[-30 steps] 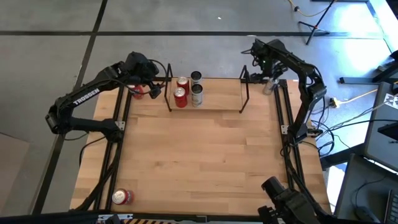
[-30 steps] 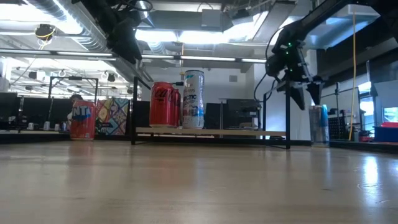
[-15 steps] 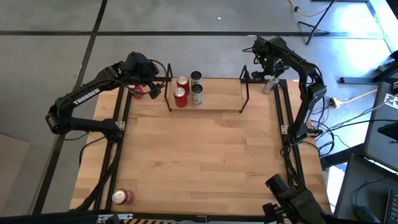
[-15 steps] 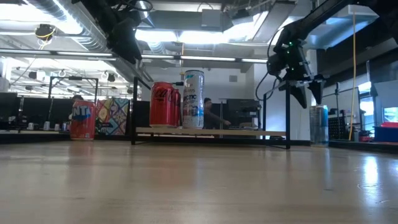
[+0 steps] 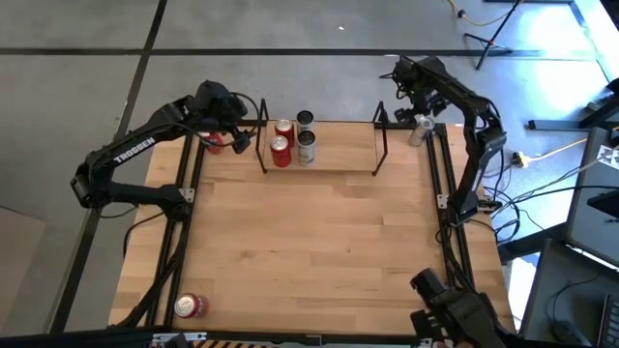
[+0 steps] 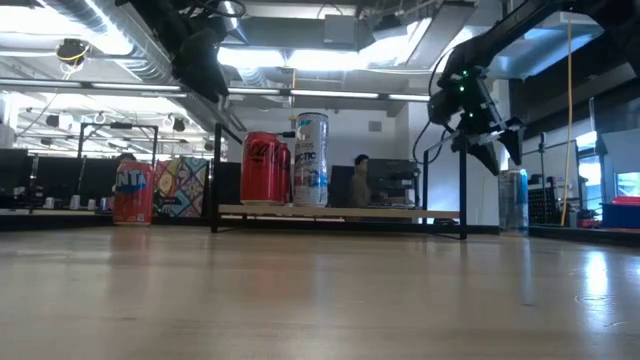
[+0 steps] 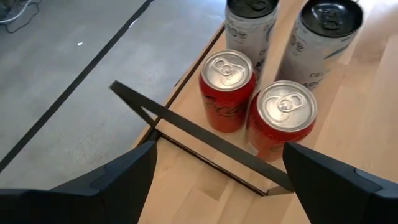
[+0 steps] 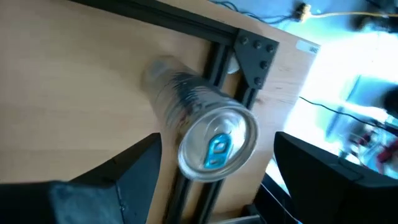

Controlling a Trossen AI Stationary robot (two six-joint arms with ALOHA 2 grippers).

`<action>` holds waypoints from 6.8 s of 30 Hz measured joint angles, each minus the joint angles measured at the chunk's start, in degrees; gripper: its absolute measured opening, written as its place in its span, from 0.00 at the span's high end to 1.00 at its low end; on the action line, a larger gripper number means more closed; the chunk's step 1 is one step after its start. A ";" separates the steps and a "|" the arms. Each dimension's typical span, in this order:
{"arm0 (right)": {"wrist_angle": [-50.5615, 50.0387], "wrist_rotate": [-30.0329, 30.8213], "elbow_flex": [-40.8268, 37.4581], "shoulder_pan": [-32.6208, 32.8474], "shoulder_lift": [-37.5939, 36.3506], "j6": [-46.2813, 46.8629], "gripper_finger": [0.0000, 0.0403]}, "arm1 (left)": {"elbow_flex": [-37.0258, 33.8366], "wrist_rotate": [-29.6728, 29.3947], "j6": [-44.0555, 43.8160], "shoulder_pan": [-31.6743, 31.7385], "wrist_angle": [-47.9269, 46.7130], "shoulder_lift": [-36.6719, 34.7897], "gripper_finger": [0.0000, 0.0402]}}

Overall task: Place canned beverage on shelf
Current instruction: Put the top blue soda can on the shelf

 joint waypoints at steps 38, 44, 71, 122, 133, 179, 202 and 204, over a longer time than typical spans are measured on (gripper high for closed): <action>-1.88 -1.21 0.29 0.44 0.63 -1.95 0.26 | 0.00 0.51 1.58 0.00 -0.02 -0.02 0.14; -4.39 -5.30 4.88 0.39 0.61 -2.08 0.26 | 0.00 0.51 1.60 0.00 -0.04 -0.02 0.14; 15.30 -7.48 -11.82 0.61 -17.48 5.38 0.98 | 0.00 0.49 1.61 -0.02 0.08 -0.04 0.14; 16.20 0.34 -16.74 3.28 -11.85 1.41 0.96 | 0.00 0.55 4.07 0.00 0.08 -0.02 0.14; 10.57 -0.20 -11.58 3.39 -11.30 2.86 0.87 | 0.02 0.51 4.20 -0.02 0.03 -0.02 0.14; 11.73 -6.35 -12.52 1.99 -1.07 6.97 0.43 | 0.02 3.44 5.97 -0.01 0.54 -0.02 0.14; 1.29 -9.22 -12.67 17.80 -18.11 8.36 0.47 | 0.02 3.43 -0.79 -5.37 0.85 -0.02 0.14; -0.45 -9.75 -12.67 20.30 -18.84 8.54 0.47 | 0.02 3.39 -2.20 -7.43 0.85 -0.02 0.14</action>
